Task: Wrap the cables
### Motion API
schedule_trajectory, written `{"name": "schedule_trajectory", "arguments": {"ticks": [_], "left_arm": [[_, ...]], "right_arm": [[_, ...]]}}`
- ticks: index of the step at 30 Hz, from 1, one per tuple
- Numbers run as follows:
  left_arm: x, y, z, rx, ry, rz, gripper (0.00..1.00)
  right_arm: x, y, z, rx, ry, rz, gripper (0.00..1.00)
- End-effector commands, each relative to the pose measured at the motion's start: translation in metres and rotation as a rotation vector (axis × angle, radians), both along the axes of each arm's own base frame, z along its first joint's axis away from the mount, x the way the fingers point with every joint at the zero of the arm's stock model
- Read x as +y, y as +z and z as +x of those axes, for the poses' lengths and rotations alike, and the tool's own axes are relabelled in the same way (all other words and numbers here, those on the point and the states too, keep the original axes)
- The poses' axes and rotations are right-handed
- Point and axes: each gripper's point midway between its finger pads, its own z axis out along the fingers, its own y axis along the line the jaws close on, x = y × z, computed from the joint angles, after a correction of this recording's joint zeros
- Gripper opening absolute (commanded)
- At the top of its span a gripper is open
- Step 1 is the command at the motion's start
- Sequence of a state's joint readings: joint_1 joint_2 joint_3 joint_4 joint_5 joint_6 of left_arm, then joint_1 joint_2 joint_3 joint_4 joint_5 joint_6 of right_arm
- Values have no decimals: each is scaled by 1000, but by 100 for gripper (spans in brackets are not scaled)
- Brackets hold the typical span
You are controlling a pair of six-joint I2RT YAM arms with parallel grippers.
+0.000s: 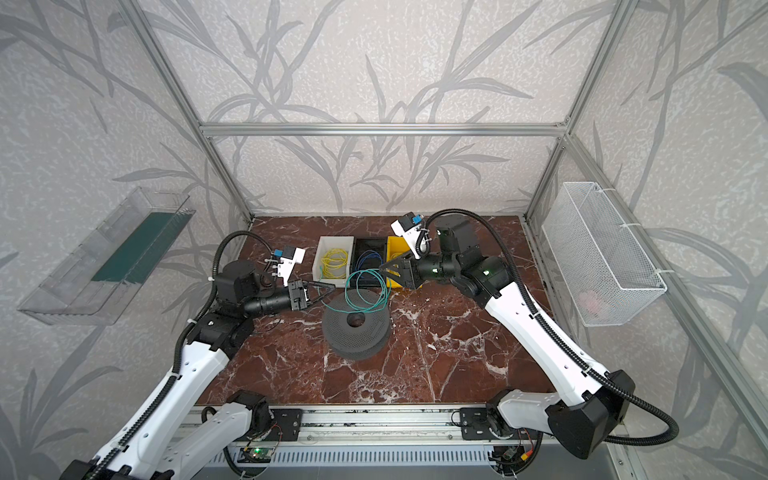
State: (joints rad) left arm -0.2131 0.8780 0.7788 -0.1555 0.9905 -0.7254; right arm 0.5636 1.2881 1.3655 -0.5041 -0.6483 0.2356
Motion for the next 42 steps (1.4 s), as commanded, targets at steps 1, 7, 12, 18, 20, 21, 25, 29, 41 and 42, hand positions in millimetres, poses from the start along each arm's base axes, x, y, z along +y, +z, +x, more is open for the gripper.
{"name": "schedule_trajectory", "arguments": {"ticks": [1,7,12,18,20,21,25,29,41,42], "left_arm": [[0,6,-5,-35,-20,-14,0],[0,6,-4,-40,-14,-12,0],[1,3,-2,-38,-4,0,0],[4,3,0,-44,16,14,0],[5,3,0,-51,28,21,0],[6,5,0,-59,33,21,0],[12,13,-2,-84,68,19,0],[20,26,-2,-108,101,2,0],[53,55,13,-139,284,-34,0],[55,59,14,-138,288,-54,0]], "right_arm": [[4,-9,1,27,20,-10,29],[10,-19,1,63,48,-6,25],[15,-21,-5,89,80,11,16],[7,-21,-5,65,39,-12,0],[-2,-22,1,32,-25,-43,0],[-9,-24,7,19,-73,-65,0],[-64,-43,45,-35,-392,-222,0],[-115,-56,65,-41,-610,-279,0],[-174,-85,80,-47,-827,-382,0],[-180,-89,82,-41,-851,-394,0]]}}
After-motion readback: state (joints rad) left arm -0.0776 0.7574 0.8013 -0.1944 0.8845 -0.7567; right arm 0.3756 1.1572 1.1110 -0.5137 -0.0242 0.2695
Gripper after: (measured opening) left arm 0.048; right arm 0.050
